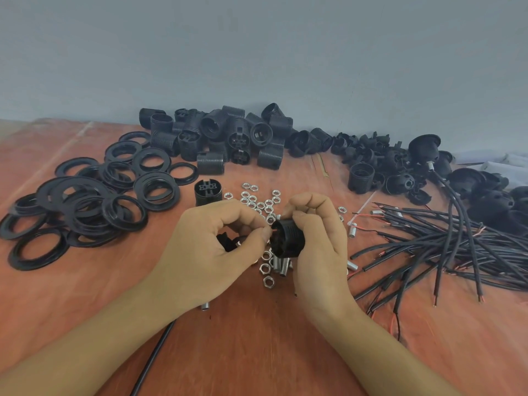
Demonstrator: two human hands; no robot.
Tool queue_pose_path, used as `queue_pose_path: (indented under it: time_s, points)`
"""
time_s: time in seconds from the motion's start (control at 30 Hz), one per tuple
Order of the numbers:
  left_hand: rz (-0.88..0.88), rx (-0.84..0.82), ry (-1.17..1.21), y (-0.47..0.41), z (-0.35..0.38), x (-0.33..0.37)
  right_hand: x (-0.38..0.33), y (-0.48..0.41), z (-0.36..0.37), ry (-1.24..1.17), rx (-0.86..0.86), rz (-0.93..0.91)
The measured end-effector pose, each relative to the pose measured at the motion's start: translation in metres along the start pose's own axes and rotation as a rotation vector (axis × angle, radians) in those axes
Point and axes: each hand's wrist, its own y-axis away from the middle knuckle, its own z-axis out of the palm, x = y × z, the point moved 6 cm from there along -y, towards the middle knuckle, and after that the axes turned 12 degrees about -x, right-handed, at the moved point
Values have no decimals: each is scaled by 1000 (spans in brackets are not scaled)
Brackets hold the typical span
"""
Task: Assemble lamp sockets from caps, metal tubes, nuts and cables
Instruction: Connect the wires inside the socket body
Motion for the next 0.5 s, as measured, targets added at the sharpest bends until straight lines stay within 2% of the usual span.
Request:
queue_pose_path:
  time_s: [0.23,0.5]
  points:
    - [16,11,26,0,-1,0,6,-1,-4,-45,68,67]
    - [6,18,39,0,1,-2,-6,1,-2,44,26,-17]
